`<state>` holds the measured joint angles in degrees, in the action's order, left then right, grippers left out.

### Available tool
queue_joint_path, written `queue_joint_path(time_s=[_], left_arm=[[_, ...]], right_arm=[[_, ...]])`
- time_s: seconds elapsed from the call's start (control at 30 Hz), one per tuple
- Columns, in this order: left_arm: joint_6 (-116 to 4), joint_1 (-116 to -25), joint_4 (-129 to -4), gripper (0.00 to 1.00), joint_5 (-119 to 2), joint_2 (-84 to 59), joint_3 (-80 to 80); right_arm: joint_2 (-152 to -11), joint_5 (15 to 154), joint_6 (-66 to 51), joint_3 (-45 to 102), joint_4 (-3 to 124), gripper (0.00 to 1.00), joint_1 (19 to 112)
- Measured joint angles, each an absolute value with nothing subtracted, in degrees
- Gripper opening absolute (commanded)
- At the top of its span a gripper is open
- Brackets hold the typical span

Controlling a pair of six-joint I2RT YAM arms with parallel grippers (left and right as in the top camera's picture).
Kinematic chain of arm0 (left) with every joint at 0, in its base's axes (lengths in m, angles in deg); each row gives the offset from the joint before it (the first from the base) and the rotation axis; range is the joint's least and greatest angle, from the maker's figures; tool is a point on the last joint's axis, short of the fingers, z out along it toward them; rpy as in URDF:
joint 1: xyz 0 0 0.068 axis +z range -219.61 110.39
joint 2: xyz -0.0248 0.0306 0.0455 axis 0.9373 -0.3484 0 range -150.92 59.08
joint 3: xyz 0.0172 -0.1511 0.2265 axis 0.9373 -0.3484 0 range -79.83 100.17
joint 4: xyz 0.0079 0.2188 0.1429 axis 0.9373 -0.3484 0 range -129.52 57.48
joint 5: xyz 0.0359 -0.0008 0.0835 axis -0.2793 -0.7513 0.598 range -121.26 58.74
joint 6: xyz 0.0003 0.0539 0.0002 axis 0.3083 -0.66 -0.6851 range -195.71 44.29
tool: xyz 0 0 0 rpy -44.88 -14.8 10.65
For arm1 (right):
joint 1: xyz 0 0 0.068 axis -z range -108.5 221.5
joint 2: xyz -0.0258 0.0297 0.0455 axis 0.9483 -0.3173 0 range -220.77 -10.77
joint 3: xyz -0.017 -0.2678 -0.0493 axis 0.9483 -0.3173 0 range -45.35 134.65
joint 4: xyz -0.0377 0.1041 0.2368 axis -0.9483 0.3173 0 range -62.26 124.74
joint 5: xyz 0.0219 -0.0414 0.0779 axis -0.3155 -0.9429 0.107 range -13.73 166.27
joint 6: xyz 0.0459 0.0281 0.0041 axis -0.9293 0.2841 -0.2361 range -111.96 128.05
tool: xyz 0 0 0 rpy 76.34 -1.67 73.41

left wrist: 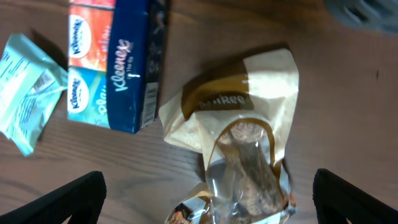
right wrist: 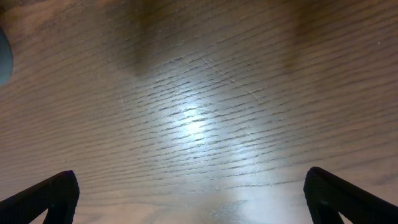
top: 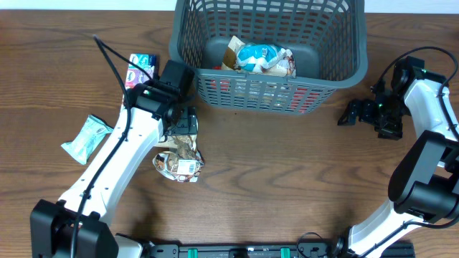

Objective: Pack container
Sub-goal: 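Move the left gripper over the crumpled silver snack bag, then lower the left gripper and pinch the snack bag's top edge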

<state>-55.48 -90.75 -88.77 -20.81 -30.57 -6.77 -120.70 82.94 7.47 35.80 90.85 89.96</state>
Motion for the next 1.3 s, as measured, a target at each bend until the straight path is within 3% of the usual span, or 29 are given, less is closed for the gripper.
queue_joint_path(time_s=[0.57,1.3], left_arm=[[-45.8,-90.75,-80.16,0.99,-22.16,-19.88,-23.01],[-58.0,-90.75,-74.94,0.99,-29.02,-25.5,-25.48]], right_arm=[[-120.7,82.92,8.54,35.8,90.83,0.99,89.94],[-120.7,82.92,8.71,35.8,91.31,0.99,89.96]])
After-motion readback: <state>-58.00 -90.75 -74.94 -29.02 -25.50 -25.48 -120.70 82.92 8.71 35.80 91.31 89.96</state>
